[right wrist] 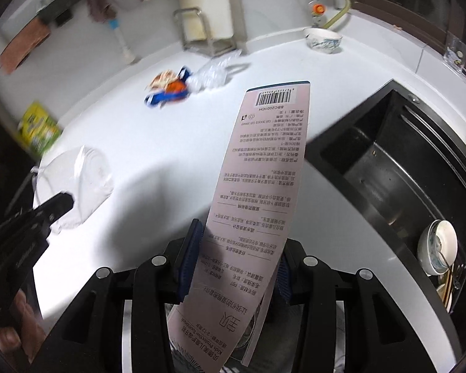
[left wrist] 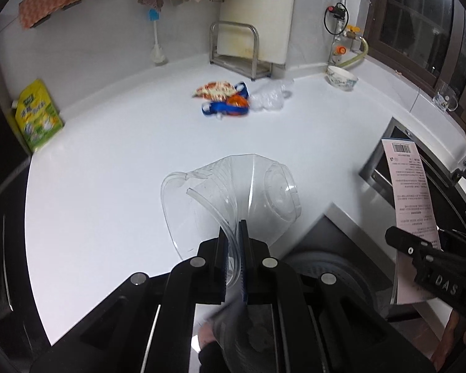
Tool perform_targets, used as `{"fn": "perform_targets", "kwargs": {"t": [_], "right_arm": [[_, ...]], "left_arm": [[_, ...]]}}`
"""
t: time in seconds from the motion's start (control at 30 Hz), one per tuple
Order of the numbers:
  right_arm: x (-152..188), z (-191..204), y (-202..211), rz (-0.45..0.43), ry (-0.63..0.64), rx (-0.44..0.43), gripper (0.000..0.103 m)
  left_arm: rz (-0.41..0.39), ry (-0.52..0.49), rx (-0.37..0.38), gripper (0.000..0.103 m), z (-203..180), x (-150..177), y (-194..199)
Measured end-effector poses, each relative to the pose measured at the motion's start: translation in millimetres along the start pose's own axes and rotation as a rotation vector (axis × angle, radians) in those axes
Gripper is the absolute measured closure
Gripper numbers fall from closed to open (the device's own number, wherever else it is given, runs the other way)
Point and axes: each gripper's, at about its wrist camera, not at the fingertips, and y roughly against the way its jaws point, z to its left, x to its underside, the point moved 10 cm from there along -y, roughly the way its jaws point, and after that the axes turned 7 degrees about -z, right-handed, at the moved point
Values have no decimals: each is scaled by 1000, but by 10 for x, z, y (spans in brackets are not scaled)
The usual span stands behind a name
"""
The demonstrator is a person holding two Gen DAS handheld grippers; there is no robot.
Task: Collect trash
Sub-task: 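Carry the clear cup and pink receipt over the wastebasket with both tools, then open both tools to drop the cup and receipt into the wastebasket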
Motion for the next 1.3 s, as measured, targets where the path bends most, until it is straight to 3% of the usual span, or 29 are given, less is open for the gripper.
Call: {"fn": "perform_targets", "kwargs": {"t": [0.17,0.33,0.63,0.77,1.07,1.3], "right_arm": [[489,-88,161,40,102,-42,61],[865,-181,216,90,131,-90,61],[1402,-117,10,201,170,-195,61],[1531,-14,-147,234,242,-225,61],[1707,-29,-551,356,158,-300,61],[1618,-74,-631,350,146,-319,59]], "left_arm": [[29,48,-13,96,-342,467,184],[50,53,-21,96,-576,723,279],[115,47,-30,96,-658,1110,135],[143,60,-18,96,-641,1267,3],[199,62,-6,96,-606,1535,-329],[203,81,-4,95,-561,1573,-399]]}}
